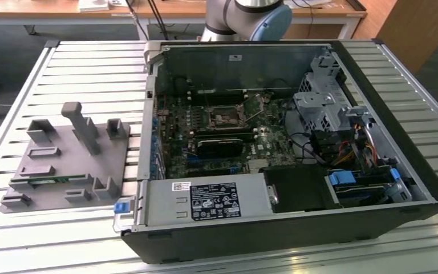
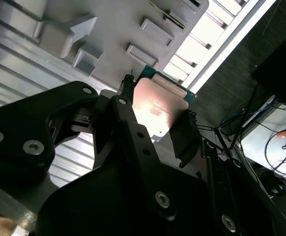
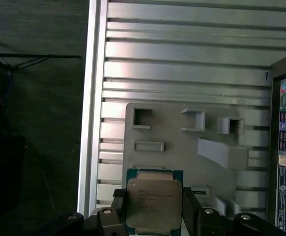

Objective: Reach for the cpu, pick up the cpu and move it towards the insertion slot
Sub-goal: 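Pick up the cpu and move it towards the insertion slot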

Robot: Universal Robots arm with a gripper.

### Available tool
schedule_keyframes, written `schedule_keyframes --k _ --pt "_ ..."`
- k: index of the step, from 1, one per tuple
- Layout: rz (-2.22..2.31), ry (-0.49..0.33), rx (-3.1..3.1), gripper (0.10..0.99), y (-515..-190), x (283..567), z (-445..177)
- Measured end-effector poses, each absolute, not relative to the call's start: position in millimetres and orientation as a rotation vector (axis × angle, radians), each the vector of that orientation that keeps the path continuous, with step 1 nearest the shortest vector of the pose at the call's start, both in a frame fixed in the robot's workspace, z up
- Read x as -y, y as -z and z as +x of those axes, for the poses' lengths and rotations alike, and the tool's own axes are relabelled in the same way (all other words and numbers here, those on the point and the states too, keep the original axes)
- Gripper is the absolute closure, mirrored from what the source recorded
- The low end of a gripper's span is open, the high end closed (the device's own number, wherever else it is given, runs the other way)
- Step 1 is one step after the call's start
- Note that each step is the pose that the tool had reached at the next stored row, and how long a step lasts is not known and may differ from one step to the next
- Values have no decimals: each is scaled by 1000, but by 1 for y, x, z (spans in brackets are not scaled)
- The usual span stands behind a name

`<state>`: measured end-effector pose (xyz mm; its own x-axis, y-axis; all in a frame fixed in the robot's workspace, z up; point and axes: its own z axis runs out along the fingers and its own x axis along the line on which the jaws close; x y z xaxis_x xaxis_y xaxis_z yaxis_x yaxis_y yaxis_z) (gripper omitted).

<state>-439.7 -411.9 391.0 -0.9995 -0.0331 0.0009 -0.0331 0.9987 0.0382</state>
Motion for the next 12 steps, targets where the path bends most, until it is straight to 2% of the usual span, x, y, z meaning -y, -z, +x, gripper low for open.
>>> schedule_keyframes --k 12 --pt "52 59 3139 541 -399 412 -436"
